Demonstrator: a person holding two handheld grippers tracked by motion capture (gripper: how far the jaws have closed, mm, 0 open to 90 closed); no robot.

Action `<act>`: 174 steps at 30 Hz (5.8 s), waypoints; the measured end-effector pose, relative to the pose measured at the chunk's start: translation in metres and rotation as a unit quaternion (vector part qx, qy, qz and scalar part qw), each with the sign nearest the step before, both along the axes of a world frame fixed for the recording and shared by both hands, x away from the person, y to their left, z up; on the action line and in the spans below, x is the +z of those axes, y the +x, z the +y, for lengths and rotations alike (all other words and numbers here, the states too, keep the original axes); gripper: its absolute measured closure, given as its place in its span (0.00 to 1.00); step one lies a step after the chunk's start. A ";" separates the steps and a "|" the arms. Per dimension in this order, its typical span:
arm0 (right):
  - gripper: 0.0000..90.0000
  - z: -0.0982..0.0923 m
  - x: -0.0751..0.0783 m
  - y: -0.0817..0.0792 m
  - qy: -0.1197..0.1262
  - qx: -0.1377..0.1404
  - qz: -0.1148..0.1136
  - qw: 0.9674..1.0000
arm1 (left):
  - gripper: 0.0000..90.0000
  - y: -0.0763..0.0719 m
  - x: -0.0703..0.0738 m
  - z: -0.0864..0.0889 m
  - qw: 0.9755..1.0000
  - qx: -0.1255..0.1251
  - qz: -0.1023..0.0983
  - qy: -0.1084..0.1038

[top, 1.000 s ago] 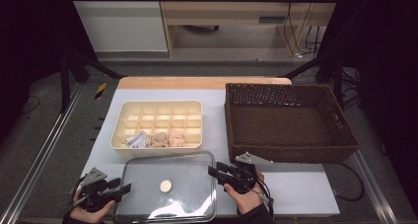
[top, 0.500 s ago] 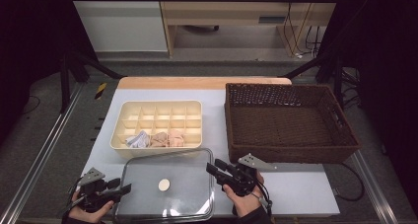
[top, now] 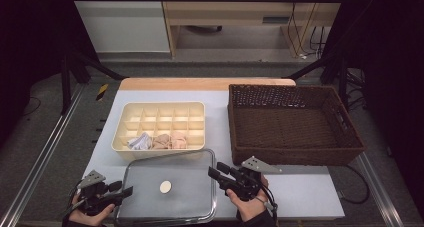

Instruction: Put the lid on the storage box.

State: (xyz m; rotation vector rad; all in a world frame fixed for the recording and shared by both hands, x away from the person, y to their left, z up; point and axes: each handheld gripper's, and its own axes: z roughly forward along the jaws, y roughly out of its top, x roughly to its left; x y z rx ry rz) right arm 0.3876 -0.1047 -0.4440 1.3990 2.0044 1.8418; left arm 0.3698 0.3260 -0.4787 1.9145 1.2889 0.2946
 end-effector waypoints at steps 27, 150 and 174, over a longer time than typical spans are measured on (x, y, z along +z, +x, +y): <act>0.54 0.007 -0.049 0.023 -0.100 -0.015 0.095 0.990 | 0.48 -0.001 0.000 -0.004 1.000 0.001 -0.004 0.020; 0.79 0.003 0.061 0.034 -0.064 0.034 0.030 0.997 | 0.71 0.013 0.095 0.014 0.988 0.032 -0.131 -0.076; 0.80 0.017 0.094 0.091 -0.058 0.007 -0.001 0.998 | 0.72 0.070 0.119 0.027 0.983 0.043 -0.148 -0.103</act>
